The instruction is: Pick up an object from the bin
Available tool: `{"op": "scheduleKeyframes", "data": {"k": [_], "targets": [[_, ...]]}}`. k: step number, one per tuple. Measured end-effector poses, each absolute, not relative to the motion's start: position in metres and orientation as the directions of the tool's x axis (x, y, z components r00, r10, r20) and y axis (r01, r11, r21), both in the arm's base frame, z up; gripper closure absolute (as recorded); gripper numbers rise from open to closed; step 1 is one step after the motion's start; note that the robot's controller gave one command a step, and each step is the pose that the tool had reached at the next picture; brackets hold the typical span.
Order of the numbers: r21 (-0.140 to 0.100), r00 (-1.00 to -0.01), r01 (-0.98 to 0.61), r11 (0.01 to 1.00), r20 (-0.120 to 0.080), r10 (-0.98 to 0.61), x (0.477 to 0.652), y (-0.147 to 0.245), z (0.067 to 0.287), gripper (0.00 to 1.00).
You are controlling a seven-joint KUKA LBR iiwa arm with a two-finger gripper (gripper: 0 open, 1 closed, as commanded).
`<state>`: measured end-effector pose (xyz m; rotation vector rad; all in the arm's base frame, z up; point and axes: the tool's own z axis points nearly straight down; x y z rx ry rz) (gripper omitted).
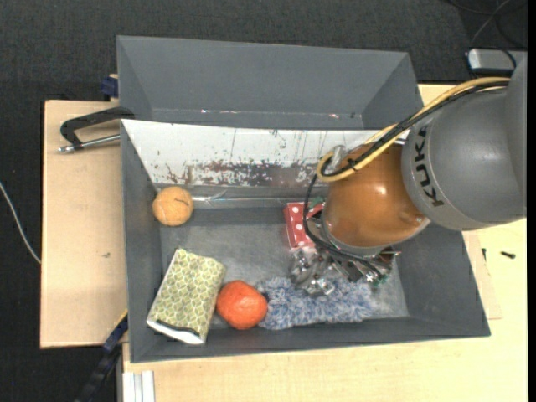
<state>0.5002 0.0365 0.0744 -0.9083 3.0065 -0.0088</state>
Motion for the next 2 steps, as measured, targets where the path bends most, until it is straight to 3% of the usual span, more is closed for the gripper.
{"op": "scheduleKeyframes", "data": {"k": [1, 2], "targets": [[-0.001, -0.787, -0.617, 0.787, 0.009, -0.617, 0.508, 0.04, 0.074, 1.0], [-0.004, -0.605, -0.796, 0.605, -0.004, -0.796, 0.499, -0.035, 0.222, 1.0]]}}
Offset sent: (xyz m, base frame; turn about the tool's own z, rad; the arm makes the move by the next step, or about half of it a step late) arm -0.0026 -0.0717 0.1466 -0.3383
